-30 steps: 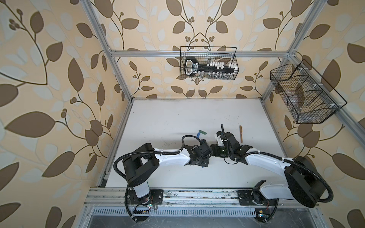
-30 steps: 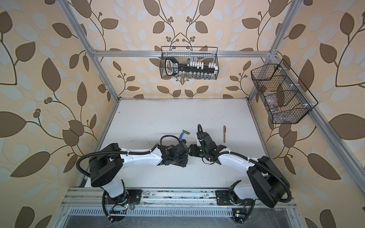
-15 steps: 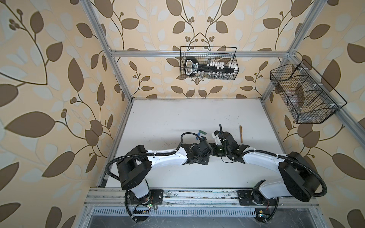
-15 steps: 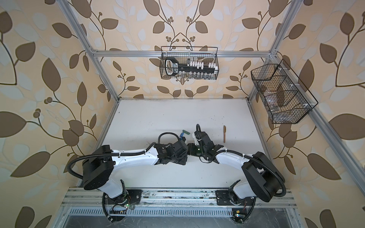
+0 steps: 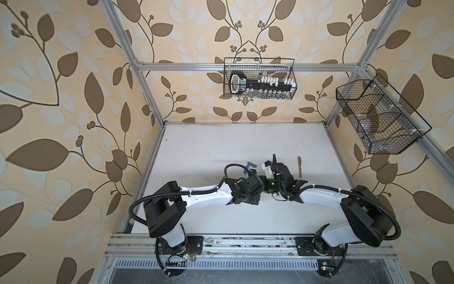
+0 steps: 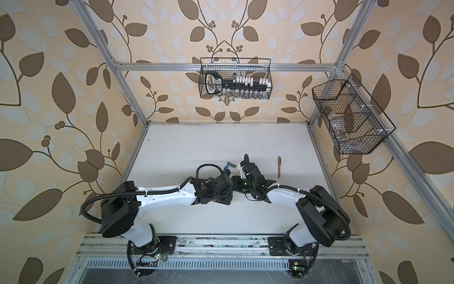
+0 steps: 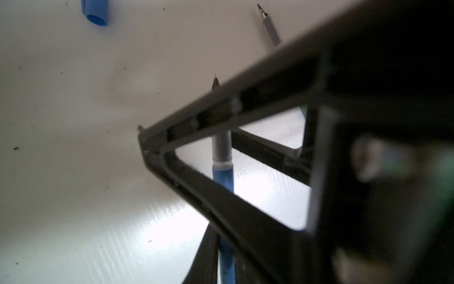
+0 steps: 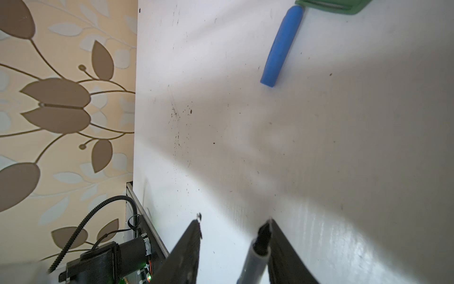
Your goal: Insert the pens into the pen caps
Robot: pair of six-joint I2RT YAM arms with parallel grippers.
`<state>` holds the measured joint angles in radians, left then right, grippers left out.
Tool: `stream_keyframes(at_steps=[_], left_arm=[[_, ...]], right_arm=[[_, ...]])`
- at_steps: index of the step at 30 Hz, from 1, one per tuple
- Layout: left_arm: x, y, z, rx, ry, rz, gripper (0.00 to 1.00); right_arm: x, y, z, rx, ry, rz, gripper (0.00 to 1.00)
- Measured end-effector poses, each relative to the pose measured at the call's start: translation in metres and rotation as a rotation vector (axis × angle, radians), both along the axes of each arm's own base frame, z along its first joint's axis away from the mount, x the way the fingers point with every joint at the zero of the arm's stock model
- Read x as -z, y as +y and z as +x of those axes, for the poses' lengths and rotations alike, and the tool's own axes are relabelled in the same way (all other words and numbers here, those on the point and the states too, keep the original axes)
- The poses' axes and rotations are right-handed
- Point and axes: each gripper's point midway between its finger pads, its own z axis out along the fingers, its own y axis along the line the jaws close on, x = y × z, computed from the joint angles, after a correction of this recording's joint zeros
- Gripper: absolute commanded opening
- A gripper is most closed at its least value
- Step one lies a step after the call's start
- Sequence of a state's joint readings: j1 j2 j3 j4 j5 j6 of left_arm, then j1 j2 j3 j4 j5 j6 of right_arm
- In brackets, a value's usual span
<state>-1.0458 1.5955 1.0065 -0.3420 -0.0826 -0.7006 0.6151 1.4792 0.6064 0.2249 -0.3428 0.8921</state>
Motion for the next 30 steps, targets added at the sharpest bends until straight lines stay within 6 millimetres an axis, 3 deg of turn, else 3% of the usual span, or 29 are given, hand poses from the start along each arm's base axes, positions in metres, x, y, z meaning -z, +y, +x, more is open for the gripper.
stream_keyframes(at_steps=[14,17,21,27,30], left_arm=[[-0.011,0.005,0.004,-0.002,-0.036,0.01,0.17],[-0.012,0.005,0.004,-0.004,-0.04,0.013,0.2],[-0.013,0.014,0.008,-0.044,-0.052,0.053,0.32],[-0.028,0.068,0.004,-0.266,-0.029,0.039,0.44],[-0.017,0.104,-0.007,-0.395,0.031,0.009,0.43]], right_arm=[[-0.005,0.006,0.002,0.005,0.007,0.044,0.27],[-0.002,0.004,0.0,-0.004,0.008,0.028,0.37],[0.008,-0.01,-0.004,-0.017,0.012,-0.096,0.46],[-0.015,-0.021,0.003,-0.069,-0.085,-0.254,0.48],[-0.014,-0.029,-0.002,-0.082,-0.095,-0.293,0.48]])
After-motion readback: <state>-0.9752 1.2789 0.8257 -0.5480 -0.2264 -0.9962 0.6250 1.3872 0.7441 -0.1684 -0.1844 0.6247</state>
